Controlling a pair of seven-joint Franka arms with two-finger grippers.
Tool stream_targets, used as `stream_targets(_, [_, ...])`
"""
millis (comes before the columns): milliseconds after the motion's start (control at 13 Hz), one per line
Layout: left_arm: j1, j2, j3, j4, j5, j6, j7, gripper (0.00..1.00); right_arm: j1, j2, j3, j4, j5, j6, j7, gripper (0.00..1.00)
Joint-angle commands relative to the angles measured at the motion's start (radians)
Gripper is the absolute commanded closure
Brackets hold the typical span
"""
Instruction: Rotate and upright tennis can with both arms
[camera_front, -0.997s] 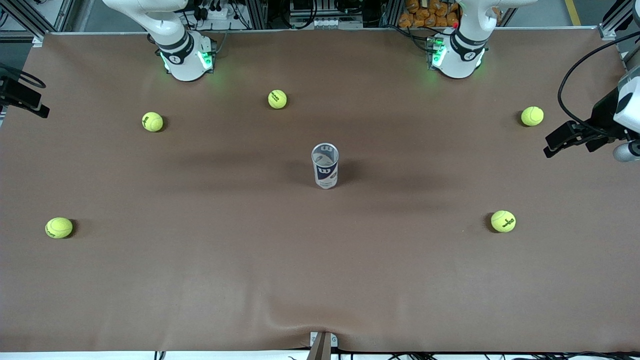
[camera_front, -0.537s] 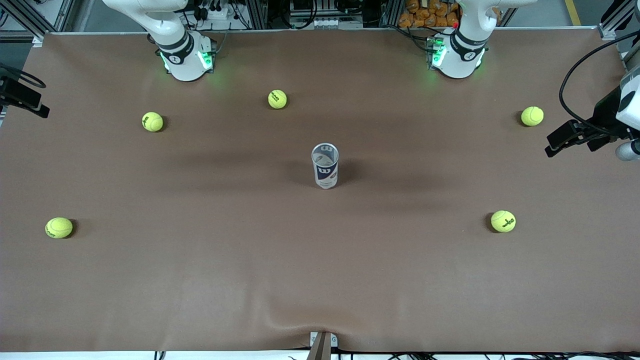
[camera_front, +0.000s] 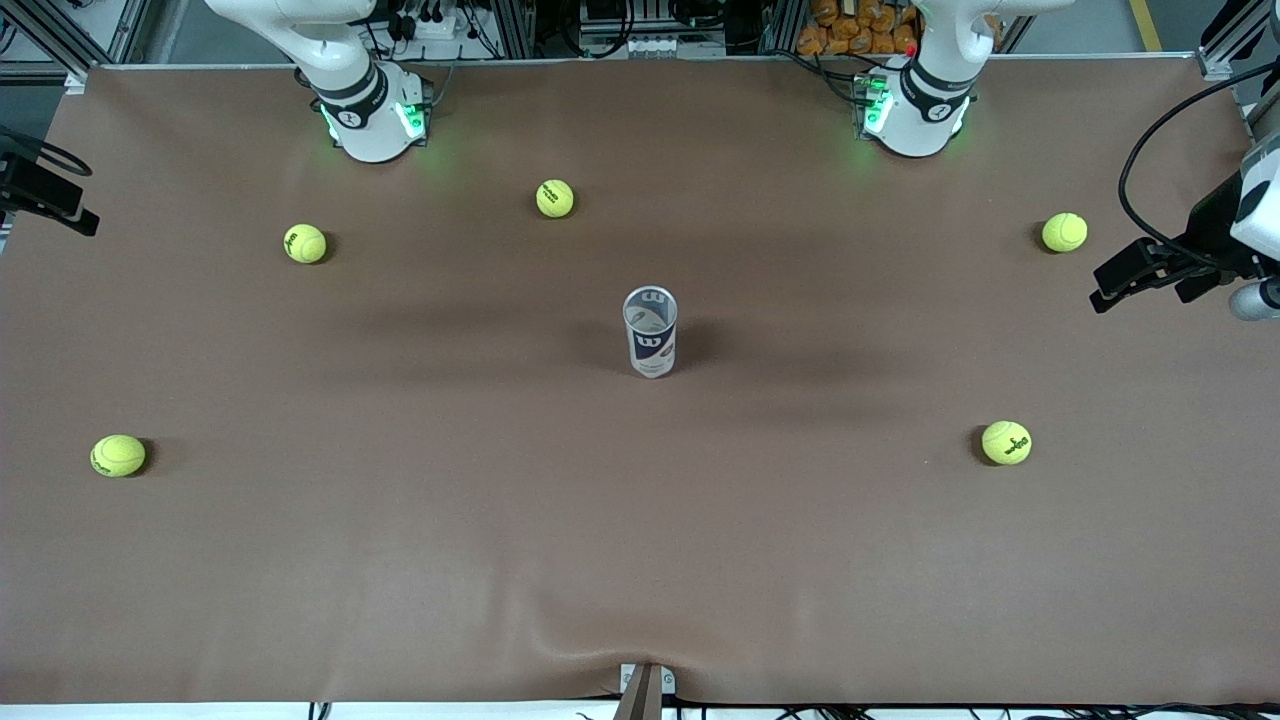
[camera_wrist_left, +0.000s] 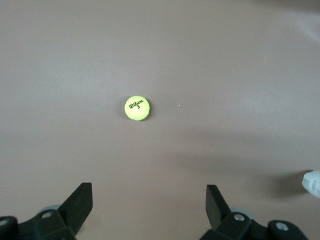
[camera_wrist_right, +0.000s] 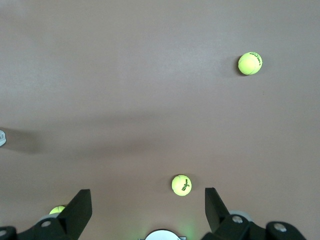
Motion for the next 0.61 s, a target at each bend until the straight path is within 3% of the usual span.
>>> stream_targets(0, [-0.004,-0.003,0.019,0.013,0.015,-0.021,0.096,0.0,0.006,-0.005,0.0,0.001,-0.006,0.001,0.016,0.0])
stream_targets(537, [-0.008,-0.002,0.018,0.016,0.014,-0.021,0.108,0.0,0.001,-0.005,0.0,0.004,-0.004,0.001,0.018,0.0])
